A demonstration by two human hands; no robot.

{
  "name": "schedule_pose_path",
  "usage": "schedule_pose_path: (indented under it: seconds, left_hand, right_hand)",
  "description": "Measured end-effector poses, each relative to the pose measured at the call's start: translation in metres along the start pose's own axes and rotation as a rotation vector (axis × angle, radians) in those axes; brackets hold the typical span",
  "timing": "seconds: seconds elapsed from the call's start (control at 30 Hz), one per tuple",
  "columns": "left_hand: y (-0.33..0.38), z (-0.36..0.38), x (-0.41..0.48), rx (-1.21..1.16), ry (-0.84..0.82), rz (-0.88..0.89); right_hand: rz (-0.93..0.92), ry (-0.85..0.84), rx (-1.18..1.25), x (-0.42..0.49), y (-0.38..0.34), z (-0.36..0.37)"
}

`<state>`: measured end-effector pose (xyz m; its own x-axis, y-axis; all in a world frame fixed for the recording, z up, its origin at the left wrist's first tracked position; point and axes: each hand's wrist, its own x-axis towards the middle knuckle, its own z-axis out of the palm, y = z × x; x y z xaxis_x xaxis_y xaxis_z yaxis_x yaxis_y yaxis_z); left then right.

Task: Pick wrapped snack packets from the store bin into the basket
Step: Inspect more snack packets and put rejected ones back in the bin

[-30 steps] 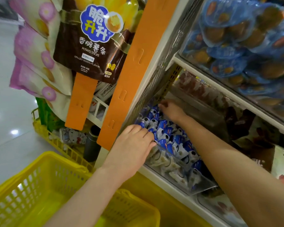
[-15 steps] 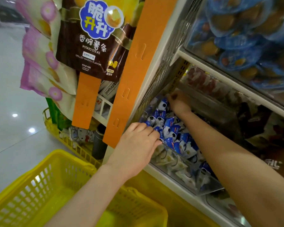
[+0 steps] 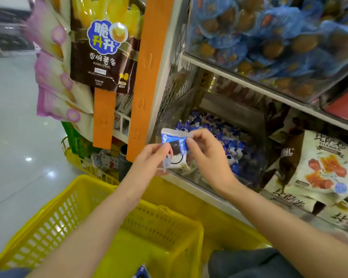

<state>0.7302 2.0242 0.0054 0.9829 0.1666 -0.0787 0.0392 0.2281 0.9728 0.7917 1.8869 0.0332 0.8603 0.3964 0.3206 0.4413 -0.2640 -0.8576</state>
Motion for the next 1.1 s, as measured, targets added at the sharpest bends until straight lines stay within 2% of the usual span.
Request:
schedule_pose_path:
  seconds: [0.07, 0.17, 0.23, 0.37, 0.57, 0.73, 0.83, 0.93, 1.03, 1.1]
  left_hand:
    - [-0.006, 0.001, -0.009, 0.03, -0.026, 0.012]
    - [-0.02, -0.001, -0.019, 0.185, 0.034, 0.075]
    - [-0.029, -0.004, -0.026, 0.28, 0.022, 0.073]
    - [-0.041, -0.007, -0.035, 0.234, 0.053, 0.056]
    - [-0.044, -0.012, -0.041, 0.244, 0.198, 0.05]
    - [-0.046, -0.01, -0.039, 0.141, 0.215, -0.042]
    - [-0.043, -0.011, -0.037, 0.057, 0.168, -0.089]
    - [-0.043, -0.012, -0.035, 0.045, 0.113, -0.147]
    - [-0.044, -0.011, -0.035, 0.022, 0.171, -0.137]
    - [-0.044, -0.014, -0.033, -0.007, 0.259, -0.085]
  right_hand:
    - [0.095, -0.067, 0.091, -0.017, 0.006, 0.007]
    - [0.273, -0.13, 0.264, -0.032, 0.014, 0.017]
    - [0.293, -0.143, 0.258, -0.038, 0.021, 0.022]
    - [0.291, -0.153, 0.138, -0.044, 0.028, 0.029]
    - [0.166, -0.271, 0.062, -0.047, 0.025, 0.032]
    - [-0.191, -0.237, -0.411, -0.048, 0.023, 0.029]
    - [-0.243, -0.183, -0.446, -0.047, 0.022, 0.031]
    - [-0.106, -0.092, -0.311, -0.044, 0.022, 0.032]
    - [0.224, -0.011, -0.037, -0.036, 0.019, 0.032]
    - [0.416, -0.057, 0.183, -0.031, 0.017, 0.03]
